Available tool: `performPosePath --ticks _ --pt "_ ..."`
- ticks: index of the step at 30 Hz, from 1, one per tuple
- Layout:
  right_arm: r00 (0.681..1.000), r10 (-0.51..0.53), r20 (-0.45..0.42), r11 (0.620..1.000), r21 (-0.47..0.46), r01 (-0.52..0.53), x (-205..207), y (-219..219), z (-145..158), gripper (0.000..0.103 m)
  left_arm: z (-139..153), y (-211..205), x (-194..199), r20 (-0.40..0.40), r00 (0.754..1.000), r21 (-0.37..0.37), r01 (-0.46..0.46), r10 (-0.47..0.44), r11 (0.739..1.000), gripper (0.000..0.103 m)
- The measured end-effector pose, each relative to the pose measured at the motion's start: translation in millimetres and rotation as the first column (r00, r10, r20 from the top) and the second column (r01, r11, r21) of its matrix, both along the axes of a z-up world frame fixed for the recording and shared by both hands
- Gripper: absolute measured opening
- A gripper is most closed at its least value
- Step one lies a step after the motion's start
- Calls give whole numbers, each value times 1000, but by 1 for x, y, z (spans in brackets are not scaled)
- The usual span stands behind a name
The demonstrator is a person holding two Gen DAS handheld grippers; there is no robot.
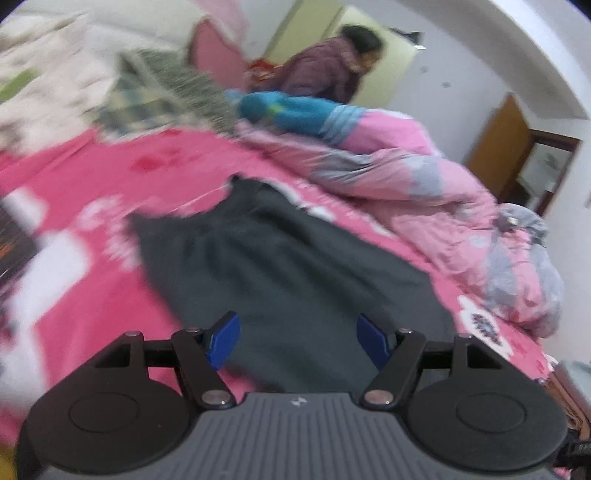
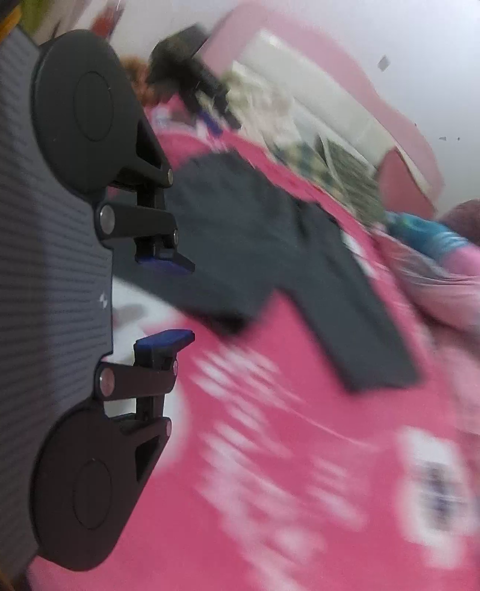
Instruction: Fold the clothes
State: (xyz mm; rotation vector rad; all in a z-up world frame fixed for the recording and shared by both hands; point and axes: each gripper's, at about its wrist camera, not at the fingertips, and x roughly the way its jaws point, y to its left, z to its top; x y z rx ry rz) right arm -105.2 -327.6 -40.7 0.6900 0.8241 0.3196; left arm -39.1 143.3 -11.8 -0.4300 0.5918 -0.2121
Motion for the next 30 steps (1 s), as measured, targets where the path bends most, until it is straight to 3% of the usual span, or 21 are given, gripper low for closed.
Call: performPosePath --ticks 5,7,11,17,19,22,25,30 --pt "996 39 -86 981 191 -22 7 16 -33 33 -19 33 8 -57 994 -103 -99 94 990 71" --pt "994 44 -100 975 223 -21 4 21 -34 33 -26 41 21 -69 990 -150 -129 120 980 71" --pt "989 51 -138 964 264 -13 -4 36 -41 33 -39 50 56 -107 976 -173 -204 188 964 69" --pt "987 31 -158 965 263 12 -12 61 -52 30 -47 41 80 -117 966 -80 -241 231 967 44" --pt "988 3 -152 968 249 35 -11 64 -53 5 -47 41 81 -126 961 -64 -255 246 965 18" --pt "995 -15 -96 969 245 38 -9 57 -40 0 -46 49 81 -153 952 -79 -278 264 957 8" --pt "999 -36 14 970 242 31 -6 34 -6 0 -42 55 78 -157 952 -97 -280 263 955 6" --pt "993 -58 99 950 311 25 9 5 35 0 -37 58 75 -156 953 -79 -273 259 959 4"
